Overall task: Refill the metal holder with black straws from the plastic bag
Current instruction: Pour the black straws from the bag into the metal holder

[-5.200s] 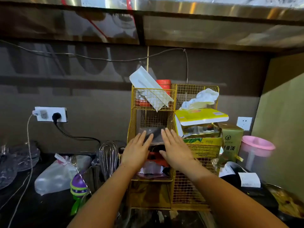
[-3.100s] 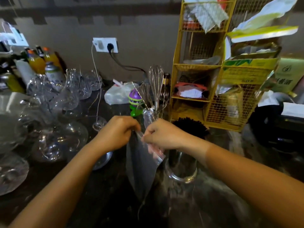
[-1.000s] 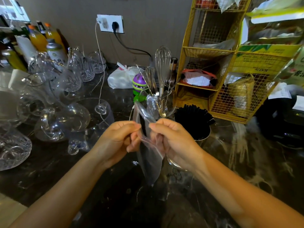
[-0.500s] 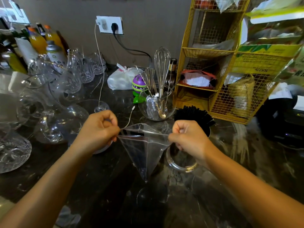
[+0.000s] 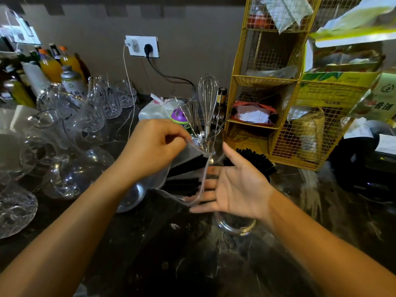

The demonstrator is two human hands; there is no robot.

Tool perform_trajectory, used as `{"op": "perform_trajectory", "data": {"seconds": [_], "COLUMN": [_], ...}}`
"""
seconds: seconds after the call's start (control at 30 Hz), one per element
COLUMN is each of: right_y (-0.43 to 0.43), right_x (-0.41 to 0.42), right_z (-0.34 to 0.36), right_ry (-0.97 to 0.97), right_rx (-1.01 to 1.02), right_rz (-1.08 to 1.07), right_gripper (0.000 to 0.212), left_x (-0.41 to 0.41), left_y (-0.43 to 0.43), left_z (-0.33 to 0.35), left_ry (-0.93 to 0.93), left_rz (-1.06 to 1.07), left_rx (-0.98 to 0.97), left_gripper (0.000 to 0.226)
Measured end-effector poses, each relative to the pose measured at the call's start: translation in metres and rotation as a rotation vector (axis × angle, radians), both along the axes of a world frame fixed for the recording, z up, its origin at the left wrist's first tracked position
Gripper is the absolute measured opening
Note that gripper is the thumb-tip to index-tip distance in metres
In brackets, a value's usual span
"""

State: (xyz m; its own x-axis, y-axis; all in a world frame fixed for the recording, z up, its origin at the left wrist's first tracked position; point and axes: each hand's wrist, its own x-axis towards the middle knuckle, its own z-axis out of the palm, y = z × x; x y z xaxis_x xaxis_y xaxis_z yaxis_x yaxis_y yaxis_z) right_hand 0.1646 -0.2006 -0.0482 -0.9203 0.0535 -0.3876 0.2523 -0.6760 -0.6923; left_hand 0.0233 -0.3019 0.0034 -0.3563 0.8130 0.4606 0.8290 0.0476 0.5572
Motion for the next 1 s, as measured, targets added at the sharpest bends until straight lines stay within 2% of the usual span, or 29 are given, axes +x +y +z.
{"op": "perform_trajectory", "data": {"seconds": [0.1, 0.23, 0.33, 0.43, 0.5, 0.6, 0.67, 0.77, 0.83, 0.87, 0.93, 1.0], "right_y": [0.001, -0.001, 0.002, 0.009, 0.012, 0.019, 0.026, 0.034, 0.039, 0.043, 0.055, 0.065], "right_x": [-0.007, -0.011, -0.010, -0.008, -0.003, 0.006, 0.007, 0.008, 0.010, 0.012, 0.014, 0.016], "right_z": [0.000, 0.005, 0.007, 0.009, 0.015, 0.025, 0.032, 0.046, 0.052, 0.054, 0.051, 0.047], "right_ry": [0.083, 0.127, 0.137, 0.230, 0.268, 0.315, 0.343, 0.349, 0.336, 0.329, 0.291, 0.252], "right_rx": [-0.167, -0.269, -0.253, -0.230, -0.182, -0.092, -0.033, 0.044, 0.086, 0.110, 0.166, 0.209], "right_rz": [-0.049, -0.135, -0.149, -0.072, -0.094, -0.168, -0.189, -0.212, -0.245, -0.256, -0.279, -0.293], "right_gripper": [0.072, 0.043, 0.037, 0.040, 0.039, 0.046, 0.047, 0.038, 0.034, 0.031, 0.024, 0.032], "left_x": [0.010, 0.020, 0.022, 0.014, 0.005, -0.012, -0.020, -0.018, -0.010, -0.007, -0.003, -0.002], "left_y": [0.006, 0.010, 0.010, 0.002, -0.003, 0.007, 0.019, 0.033, 0.046, 0.054, 0.070, 0.087], "left_z": [0.013, 0.022, 0.028, 0.038, 0.043, 0.028, 0.011, -0.008, -0.015, -0.016, -0.017, -0.020], "left_ry": [0.104, 0.112, 0.081, -0.029, -0.172, -0.546, -0.857, -1.181, -1.321, -1.382, -1.436, -1.427], "left_rz": [-0.123, -0.292, -0.404, -0.555, -0.578, -0.249, -0.115, -0.212, -0.342, -0.395, -0.468, -0.455], "left_rx": [0.029, 0.000, -0.046, -0.182, -0.134, 0.136, 0.077, -0.182, -0.203, -0.192, -0.178, -0.176], "left_gripper": [0.038, 0.037, 0.037, 0.035, 0.034, 0.023, 0.014, 0.029, 0.024, 0.031, 0.036, 0.022]}}
